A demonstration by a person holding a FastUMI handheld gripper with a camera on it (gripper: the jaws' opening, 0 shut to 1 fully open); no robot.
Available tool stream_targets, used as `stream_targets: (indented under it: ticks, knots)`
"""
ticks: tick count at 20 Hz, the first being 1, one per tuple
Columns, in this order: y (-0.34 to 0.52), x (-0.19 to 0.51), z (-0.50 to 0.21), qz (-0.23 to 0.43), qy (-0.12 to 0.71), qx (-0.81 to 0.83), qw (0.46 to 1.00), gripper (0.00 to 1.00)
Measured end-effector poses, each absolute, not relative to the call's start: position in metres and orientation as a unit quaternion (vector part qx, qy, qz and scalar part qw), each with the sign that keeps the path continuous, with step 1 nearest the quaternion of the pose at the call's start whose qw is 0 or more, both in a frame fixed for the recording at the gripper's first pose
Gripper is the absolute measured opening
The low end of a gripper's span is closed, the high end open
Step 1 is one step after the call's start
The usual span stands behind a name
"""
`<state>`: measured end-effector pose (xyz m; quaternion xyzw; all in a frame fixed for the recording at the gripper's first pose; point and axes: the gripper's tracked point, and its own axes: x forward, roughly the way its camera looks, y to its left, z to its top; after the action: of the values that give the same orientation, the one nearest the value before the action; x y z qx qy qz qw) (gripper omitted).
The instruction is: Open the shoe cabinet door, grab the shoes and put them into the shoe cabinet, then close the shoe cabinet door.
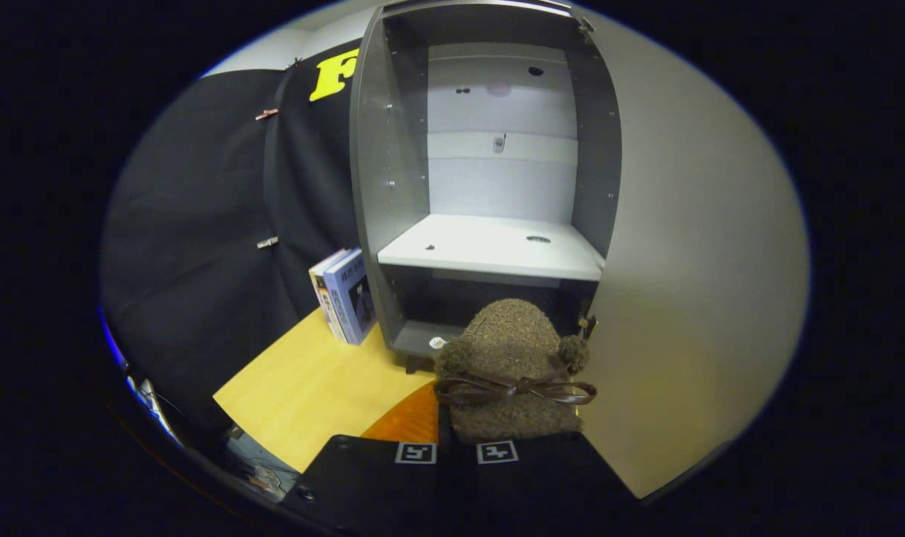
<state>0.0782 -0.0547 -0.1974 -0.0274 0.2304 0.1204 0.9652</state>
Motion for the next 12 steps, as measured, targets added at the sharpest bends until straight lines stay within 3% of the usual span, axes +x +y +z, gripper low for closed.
stream_targets:
  ticks: [12]
  knots:
    - [-0.030,0.175,-0.123,0.039,0.216,-0.024,0.975,0.05]
